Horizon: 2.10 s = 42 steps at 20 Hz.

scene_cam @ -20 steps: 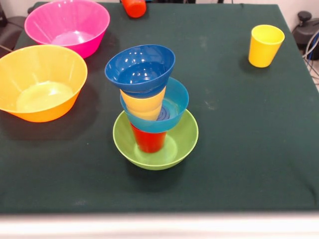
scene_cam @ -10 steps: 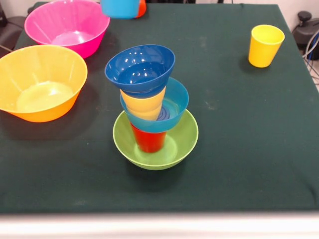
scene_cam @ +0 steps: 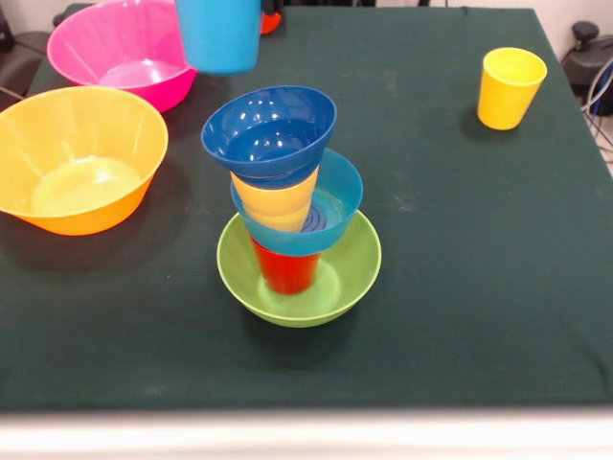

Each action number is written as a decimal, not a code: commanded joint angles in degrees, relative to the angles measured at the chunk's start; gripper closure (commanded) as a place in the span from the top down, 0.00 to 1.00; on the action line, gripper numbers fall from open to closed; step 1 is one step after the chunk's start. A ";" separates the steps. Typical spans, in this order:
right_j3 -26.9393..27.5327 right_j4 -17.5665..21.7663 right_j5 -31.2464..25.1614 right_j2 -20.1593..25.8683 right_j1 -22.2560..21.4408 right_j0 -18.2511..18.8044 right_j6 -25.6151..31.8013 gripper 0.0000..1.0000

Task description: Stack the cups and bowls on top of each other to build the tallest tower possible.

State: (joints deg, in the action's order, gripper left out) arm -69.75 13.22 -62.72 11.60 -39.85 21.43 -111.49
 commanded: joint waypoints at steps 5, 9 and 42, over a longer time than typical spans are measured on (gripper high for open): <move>5.72 4.01 -7.62 6.59 5.08 -2.34 13.25 0.00; 5.10 3.13 -10.69 6.43 4.48 -2.78 12.67 0.00; 4.15 4.09 -14.03 7.86 5.82 -1.06 12.72 0.00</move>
State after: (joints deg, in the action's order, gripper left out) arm -65.54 14.21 -71.71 14.95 -38.22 20.60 -111.49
